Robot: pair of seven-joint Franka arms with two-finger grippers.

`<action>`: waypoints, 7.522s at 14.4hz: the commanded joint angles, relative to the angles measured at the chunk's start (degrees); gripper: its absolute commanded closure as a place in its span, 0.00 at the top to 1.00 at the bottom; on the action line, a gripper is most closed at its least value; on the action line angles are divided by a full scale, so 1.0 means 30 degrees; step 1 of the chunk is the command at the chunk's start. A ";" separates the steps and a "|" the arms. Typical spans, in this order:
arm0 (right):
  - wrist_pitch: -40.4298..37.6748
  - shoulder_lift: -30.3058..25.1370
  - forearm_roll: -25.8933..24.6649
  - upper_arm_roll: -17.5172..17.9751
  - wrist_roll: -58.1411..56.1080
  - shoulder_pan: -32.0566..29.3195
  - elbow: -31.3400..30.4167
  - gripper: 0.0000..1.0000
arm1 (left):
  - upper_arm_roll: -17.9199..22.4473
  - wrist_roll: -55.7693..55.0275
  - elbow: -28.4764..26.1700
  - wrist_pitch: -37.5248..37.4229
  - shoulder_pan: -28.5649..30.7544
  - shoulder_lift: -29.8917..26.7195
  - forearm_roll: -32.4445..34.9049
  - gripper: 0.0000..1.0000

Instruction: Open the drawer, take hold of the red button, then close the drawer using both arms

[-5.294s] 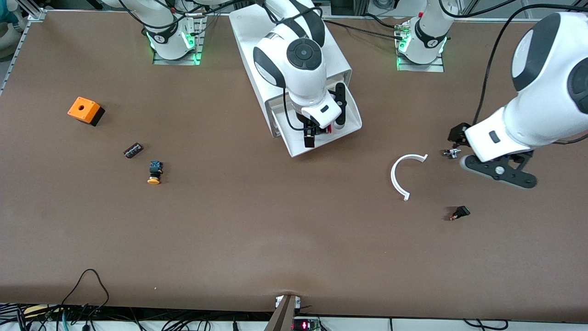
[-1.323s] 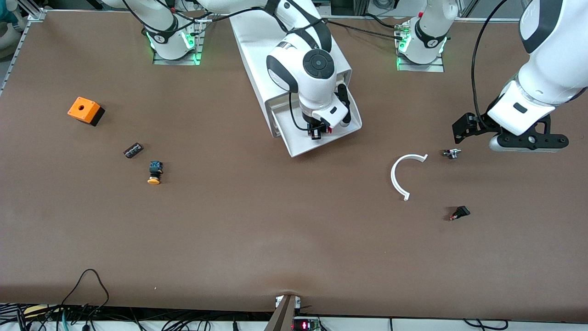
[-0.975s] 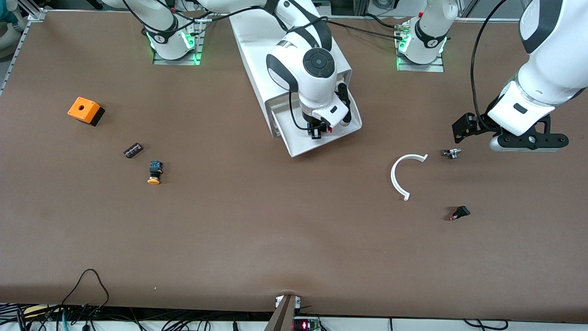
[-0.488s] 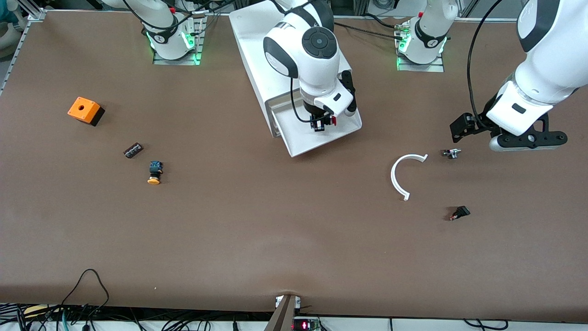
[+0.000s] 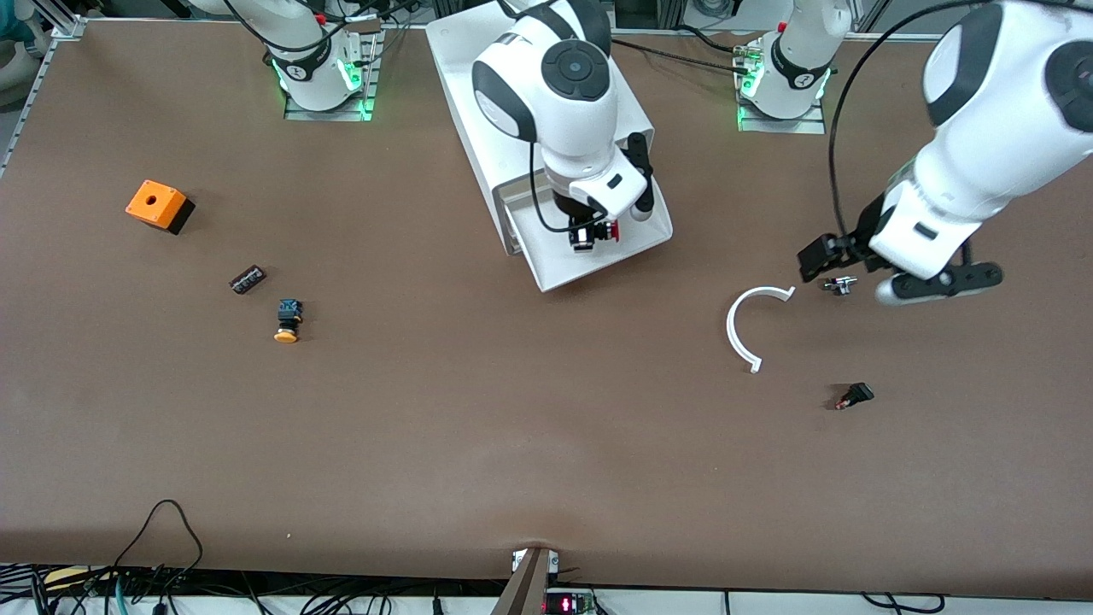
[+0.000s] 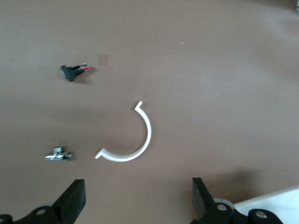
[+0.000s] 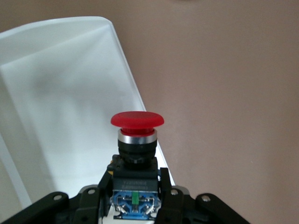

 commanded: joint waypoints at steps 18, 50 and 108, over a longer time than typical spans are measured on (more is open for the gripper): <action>-0.0253 -0.3464 0.0419 0.0083 0.7984 -0.5216 -0.3008 0.26 | -0.0218 -1.1116 -0.1457 0.7602 -0.6453 0.6174 0.0163 1.00; 0.6919 -0.4959 0.1649 -0.1471 1.3991 -0.9523 -1.4138 0.26 | -0.3352 -1.3931 -0.2370 0.3624 -0.8419 0.6231 -0.1243 1.00; -0.2770 -1.1020 0.0362 0.0368 1.1773 -1.5167 -0.8136 1.00 | 0.5935 1.1441 0.0705 -0.3110 -0.0918 -0.1678 0.0485 1.00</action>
